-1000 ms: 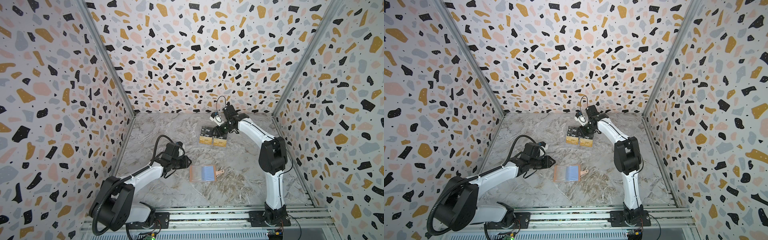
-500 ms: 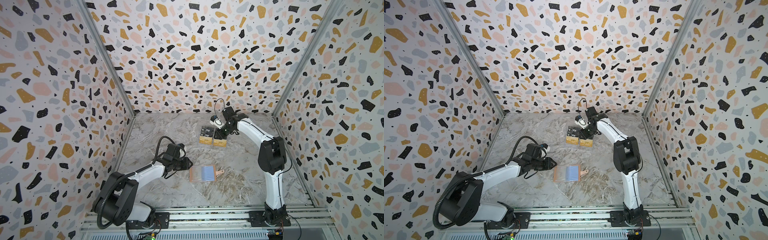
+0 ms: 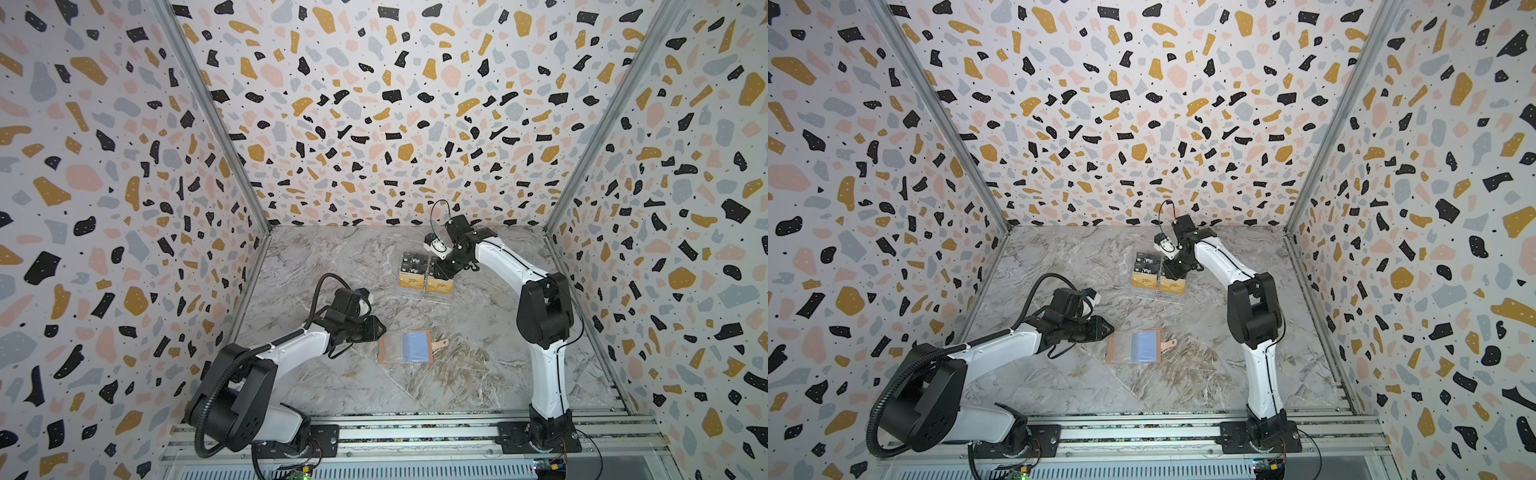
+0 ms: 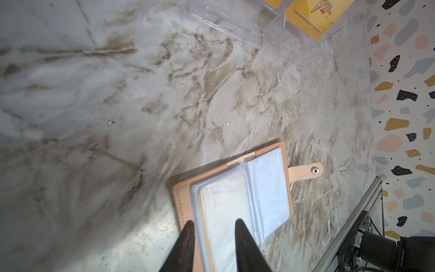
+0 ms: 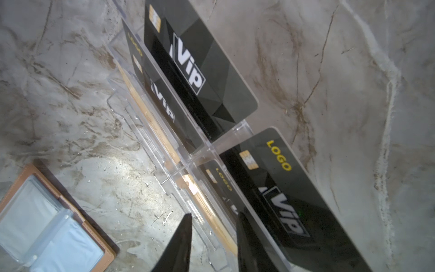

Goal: Insert credit cards into a card holder
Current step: Pick up the credit card from the storage box.

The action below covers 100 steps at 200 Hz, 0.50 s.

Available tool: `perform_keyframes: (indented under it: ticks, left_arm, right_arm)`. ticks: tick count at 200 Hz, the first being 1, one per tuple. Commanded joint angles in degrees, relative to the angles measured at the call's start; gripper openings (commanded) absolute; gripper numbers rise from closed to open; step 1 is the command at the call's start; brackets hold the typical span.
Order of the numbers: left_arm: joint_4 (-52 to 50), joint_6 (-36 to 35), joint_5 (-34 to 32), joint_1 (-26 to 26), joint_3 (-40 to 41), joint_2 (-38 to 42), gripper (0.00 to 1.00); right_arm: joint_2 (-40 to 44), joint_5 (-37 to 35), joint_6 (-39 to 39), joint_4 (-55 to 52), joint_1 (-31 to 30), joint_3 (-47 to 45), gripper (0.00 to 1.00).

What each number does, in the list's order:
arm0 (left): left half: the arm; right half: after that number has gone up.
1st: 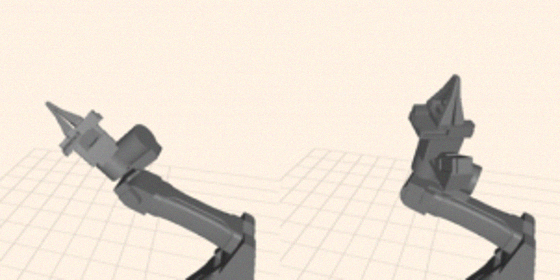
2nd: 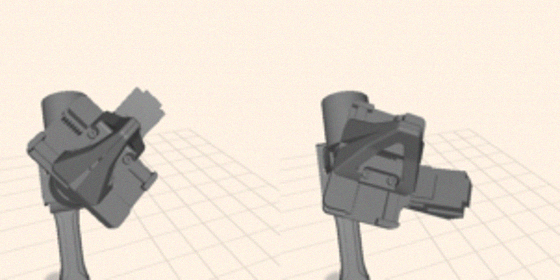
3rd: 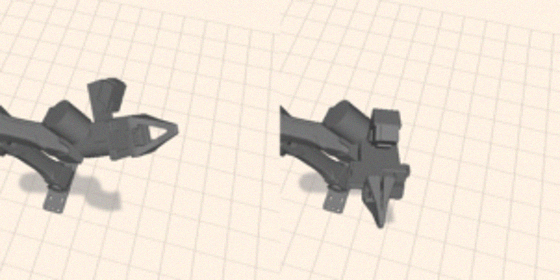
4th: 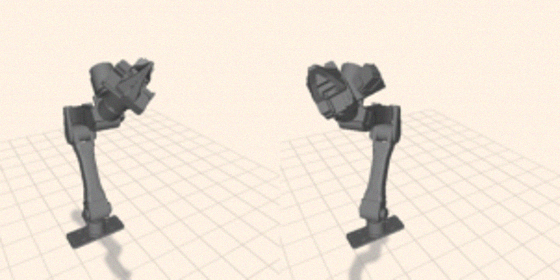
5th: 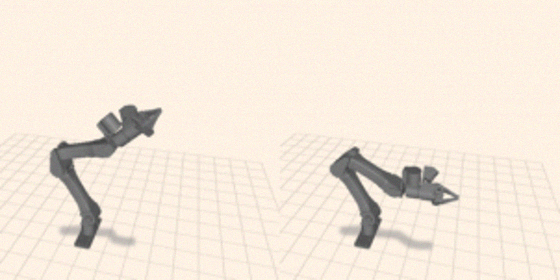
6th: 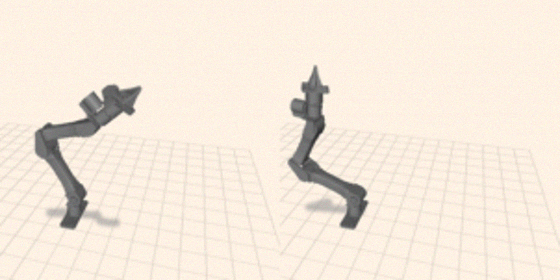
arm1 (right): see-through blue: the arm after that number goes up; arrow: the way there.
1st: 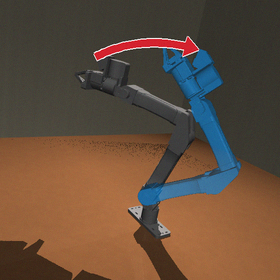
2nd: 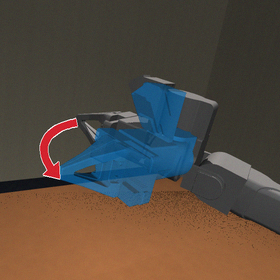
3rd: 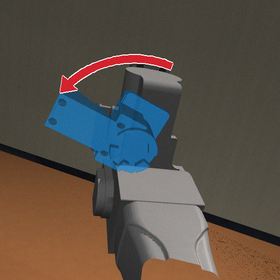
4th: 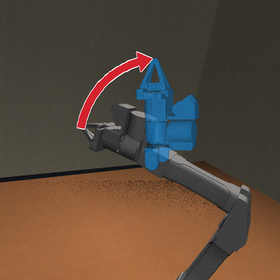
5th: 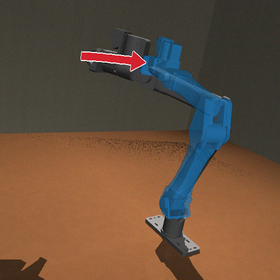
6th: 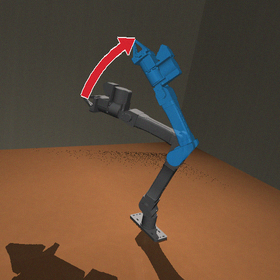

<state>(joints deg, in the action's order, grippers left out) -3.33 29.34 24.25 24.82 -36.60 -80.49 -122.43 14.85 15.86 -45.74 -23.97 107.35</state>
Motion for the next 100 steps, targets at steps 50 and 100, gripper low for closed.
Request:
perform_keyframes:
  ticks: [50,100]
  left_arm:
    - [-0.18,-1.13,0.63,-0.22,0.04,-0.18,0.31]
    - [-0.70,-1.19,0.50,-0.22,-0.38,0.55,0.31]
  right_arm:
    - [-0.17,-1.99,2.29,0.04,-1.69,-2.48,0.34]
    - [0.18,-3.03,2.78,-0.18,-2.67,-2.59,0.33]
